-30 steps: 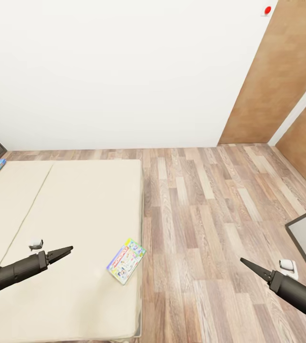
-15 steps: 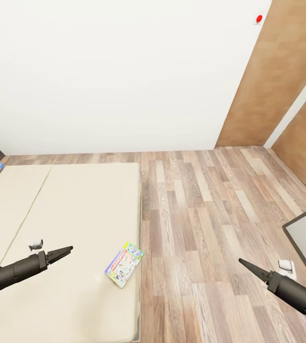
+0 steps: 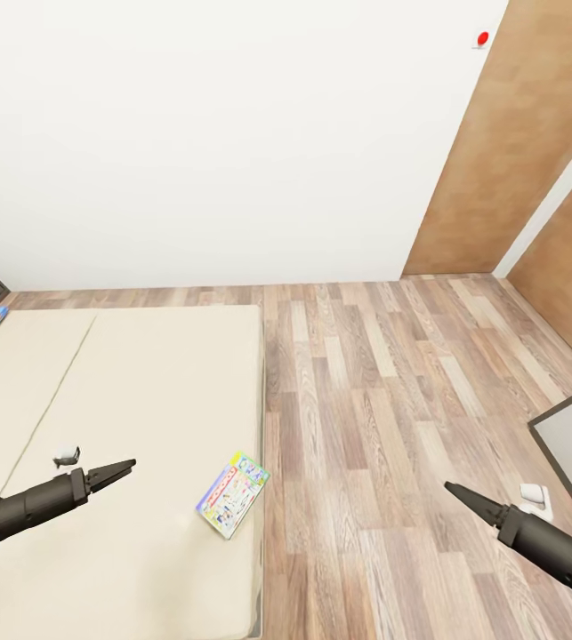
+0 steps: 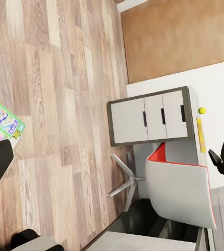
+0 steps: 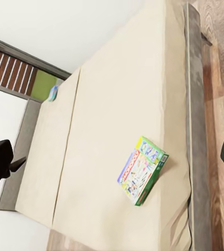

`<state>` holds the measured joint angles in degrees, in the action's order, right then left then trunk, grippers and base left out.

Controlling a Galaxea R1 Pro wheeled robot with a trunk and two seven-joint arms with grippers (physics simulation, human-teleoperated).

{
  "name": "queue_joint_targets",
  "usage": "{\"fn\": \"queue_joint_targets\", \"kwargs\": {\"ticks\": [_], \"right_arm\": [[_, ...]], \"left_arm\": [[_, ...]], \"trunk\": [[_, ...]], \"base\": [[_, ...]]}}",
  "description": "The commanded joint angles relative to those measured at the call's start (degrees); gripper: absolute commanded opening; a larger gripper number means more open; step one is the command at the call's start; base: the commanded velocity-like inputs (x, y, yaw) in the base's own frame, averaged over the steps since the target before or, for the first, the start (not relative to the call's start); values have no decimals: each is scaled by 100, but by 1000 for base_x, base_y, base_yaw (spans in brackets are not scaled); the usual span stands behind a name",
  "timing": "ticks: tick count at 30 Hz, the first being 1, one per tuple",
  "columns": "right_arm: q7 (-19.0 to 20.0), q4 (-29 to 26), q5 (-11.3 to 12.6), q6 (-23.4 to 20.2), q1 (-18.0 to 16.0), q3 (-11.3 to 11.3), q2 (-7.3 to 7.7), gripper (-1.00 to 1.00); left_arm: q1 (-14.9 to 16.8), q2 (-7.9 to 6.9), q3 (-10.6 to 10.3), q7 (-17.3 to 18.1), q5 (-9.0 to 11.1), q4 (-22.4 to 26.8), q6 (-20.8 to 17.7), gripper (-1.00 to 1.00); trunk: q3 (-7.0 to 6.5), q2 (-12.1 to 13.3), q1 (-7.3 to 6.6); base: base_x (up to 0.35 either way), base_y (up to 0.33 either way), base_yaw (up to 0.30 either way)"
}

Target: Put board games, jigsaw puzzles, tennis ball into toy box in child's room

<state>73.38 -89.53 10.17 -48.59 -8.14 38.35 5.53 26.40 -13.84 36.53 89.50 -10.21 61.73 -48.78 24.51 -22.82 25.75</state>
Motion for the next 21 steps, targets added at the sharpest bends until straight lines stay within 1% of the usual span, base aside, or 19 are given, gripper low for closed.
{"fn": "queue_joint_targets", "kwargs": {"ticks": [1,21], "right_arm": [[8,-1,13,-35,-4,-2,1,100],[-10,-3,7,-18,-4,-97,0,100]], "left_arm": [[6,1,12,50,-60,6,-60,100],[6,2,12,50,-60,6,-58,100]], "trunk": [[8,-10,3],[8,-10,3]], "base": [[0,0,0],[0,0,0]]}}
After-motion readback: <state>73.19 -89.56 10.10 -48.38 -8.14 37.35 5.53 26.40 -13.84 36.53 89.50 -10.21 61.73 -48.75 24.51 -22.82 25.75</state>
